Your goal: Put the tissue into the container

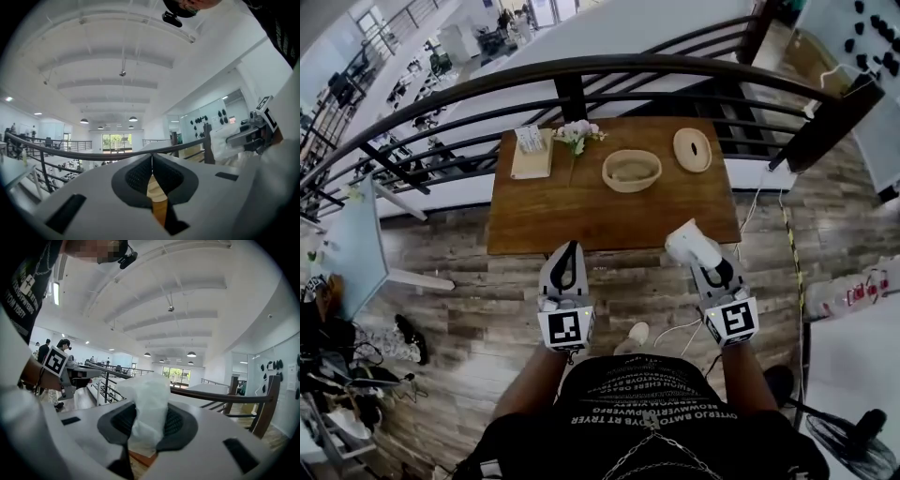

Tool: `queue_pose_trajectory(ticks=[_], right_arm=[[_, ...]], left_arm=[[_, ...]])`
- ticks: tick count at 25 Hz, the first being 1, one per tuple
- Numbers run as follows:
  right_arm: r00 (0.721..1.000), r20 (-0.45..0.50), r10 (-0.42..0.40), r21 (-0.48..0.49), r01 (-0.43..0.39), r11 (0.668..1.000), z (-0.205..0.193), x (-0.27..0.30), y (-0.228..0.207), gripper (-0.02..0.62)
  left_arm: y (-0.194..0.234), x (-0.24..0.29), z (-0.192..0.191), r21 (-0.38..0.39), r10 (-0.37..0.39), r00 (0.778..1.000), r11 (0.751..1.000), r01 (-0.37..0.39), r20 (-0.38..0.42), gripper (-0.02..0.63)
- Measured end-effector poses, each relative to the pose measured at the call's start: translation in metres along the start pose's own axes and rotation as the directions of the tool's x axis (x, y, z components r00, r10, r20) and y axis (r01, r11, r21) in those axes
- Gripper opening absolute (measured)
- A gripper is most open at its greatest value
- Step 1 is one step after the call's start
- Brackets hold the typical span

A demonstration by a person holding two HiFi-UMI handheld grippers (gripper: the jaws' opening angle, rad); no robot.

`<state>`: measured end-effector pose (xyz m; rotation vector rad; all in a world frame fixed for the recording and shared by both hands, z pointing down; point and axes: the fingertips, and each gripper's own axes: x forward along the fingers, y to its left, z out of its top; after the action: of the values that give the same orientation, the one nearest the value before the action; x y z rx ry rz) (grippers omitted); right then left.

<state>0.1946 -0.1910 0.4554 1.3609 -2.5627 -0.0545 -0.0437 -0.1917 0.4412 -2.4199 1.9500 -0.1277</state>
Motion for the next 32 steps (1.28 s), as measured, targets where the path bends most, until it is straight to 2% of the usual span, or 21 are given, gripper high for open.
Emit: queue_pose_trajectory(ticks=[3,5,9,13,21,26,32], right_arm=[[1.000,0.001,0.030,0.002,-0.030,1.000,-0.008,0.006,-0.012,0.115],[0.999,0.002,0.040,0.008,-0.040,0.999,-0.011,0.008,-0.019,0.115],[0.998,0.004,0.057,0.016,-0.057,0.998,-0.014,0.010,-0.026,0.115],[0.998,0.013,0.063,0.022,-0.064,0.998,-0.013,0.009,-0.031,0.115],[0.997,0.018,0.073,0.073,-0.074,0.995,-0.017,0.020,-0.038,0.115],[0.996,0.022,0.083,0.103,-0.085,0.991,-0.015,0.039,-0.041,0.115],[0.995,-0.017,0.101,0.107,-0.098,0.989,-0.018,0.078,-0.050,0.115]], left_arm=[[-0.007,0.009,-0.006,-0.012,0.073,0.997,0.997,-0.073,0.038,0.029],[-0.014,0.016,-0.007,-0.021,0.079,0.996,0.997,-0.078,0.048,0.029],[-0.025,0.023,-0.011,-0.077,0.009,1.000,0.997,-0.009,-0.001,0.029],[-0.032,0.025,-0.005,-0.057,-0.047,0.998,0.997,0.045,-0.033,0.029],[-0.036,0.030,0.020,0.045,-0.106,0.994,0.993,0.106,-0.002,0.029],[-0.029,0.049,0.017,0.037,-0.131,0.991,0.991,0.131,-0.014,0.029],[-0.016,0.092,0.011,0.042,-0.136,0.990,0.990,0.137,-0.036,0.029]])
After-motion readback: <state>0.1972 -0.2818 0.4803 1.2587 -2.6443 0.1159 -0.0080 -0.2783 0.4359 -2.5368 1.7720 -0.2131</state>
